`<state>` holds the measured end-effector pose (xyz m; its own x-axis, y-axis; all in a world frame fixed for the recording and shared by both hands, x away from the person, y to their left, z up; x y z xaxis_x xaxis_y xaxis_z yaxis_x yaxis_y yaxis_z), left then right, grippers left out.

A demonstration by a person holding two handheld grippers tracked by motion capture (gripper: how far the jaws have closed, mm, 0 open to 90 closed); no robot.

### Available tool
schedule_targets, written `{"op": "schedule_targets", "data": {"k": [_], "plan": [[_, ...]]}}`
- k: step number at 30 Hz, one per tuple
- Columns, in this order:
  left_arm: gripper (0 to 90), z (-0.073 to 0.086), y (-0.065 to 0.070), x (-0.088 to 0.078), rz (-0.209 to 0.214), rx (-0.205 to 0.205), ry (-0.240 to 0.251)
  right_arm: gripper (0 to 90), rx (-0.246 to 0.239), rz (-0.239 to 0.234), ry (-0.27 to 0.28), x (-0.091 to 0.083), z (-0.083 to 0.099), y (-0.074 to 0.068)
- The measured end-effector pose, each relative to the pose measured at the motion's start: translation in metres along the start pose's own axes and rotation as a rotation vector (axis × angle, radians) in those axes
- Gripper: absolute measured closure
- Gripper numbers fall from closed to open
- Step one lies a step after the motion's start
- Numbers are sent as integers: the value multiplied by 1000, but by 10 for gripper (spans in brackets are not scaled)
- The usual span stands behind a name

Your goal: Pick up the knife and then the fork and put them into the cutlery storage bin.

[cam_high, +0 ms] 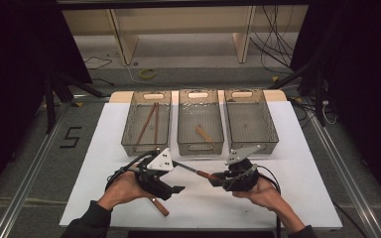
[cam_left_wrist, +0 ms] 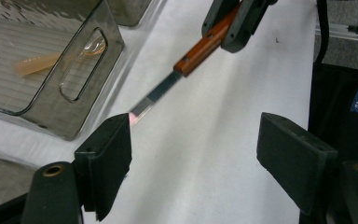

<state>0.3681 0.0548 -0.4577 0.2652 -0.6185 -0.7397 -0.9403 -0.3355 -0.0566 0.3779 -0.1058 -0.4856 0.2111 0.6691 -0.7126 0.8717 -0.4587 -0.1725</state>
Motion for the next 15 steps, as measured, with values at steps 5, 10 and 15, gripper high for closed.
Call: {"op": "schedule_targets", "data": {"k": [5, 10, 15], "plan": [[238, 6, -2, -2, -6, -14, 5, 757, 14, 22, 18, -6, -2, 6], [235, 14, -5, -5, -12, -28, 18, 756, 31, 46, 39, -12, -4, 13], [234, 24, -11, -6, -22, -59, 25, 757, 50, 74, 71, -22, -10, 23]]}}
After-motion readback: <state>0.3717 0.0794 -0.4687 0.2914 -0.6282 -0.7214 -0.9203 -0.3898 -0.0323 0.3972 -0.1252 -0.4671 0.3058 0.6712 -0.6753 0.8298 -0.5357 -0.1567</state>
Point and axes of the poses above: each handheld gripper's, and its own axes: x roughly forward along the jaws, z roughly out of its underside, y roughly to its right, the point moved 9 cm from there along x, roughly forward along the jaws, and after that the axes turned 3 degrees about -y, right-handed, at the moved point
